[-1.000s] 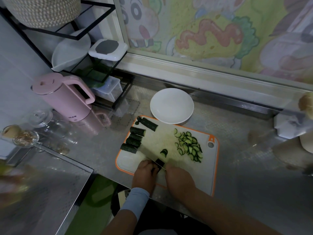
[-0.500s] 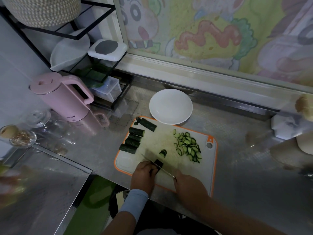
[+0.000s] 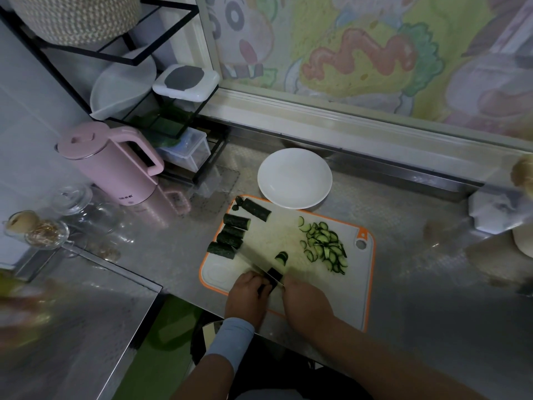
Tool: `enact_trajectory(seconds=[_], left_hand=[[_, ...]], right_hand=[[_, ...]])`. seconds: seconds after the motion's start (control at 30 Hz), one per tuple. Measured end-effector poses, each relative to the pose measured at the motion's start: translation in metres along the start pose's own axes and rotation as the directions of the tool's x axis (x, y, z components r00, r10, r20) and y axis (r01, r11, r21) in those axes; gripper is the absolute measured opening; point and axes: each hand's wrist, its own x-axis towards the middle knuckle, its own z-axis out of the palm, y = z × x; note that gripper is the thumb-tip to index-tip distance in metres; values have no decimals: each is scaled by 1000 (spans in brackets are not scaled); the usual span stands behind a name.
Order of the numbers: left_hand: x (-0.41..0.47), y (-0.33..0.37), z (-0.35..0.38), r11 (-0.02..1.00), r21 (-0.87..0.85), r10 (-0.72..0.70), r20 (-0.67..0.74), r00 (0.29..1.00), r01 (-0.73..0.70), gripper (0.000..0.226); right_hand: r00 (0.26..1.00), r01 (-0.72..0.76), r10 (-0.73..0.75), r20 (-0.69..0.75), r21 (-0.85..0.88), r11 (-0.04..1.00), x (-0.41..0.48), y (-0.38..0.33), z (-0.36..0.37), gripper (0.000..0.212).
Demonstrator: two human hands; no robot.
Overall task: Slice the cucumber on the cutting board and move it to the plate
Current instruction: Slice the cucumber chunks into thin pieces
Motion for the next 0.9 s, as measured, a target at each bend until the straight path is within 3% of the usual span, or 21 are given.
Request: enact_trajectory(seconds=[0.23,0.5,0.63,0.9], left_hand=[[1,3,-2,1000,9,-20,15,1000,20,7],[0,1,0,999,25,-20,7,1000,20,4],[0,-1,2,1000,16,-25,21,999,25,3],[-2,-1,6,1000,-12,22,-47,999,-22,8]], right_hand=[[999,42,-42,-11,52,998,-18,8,-8,24],[999,4,-4,33,11,1000,-38,20,-16,32],[998,60,-61,-13,-63,996,-31,22,-3,35],[999,38,-37,35,-9,999,-7,0,-5,42]])
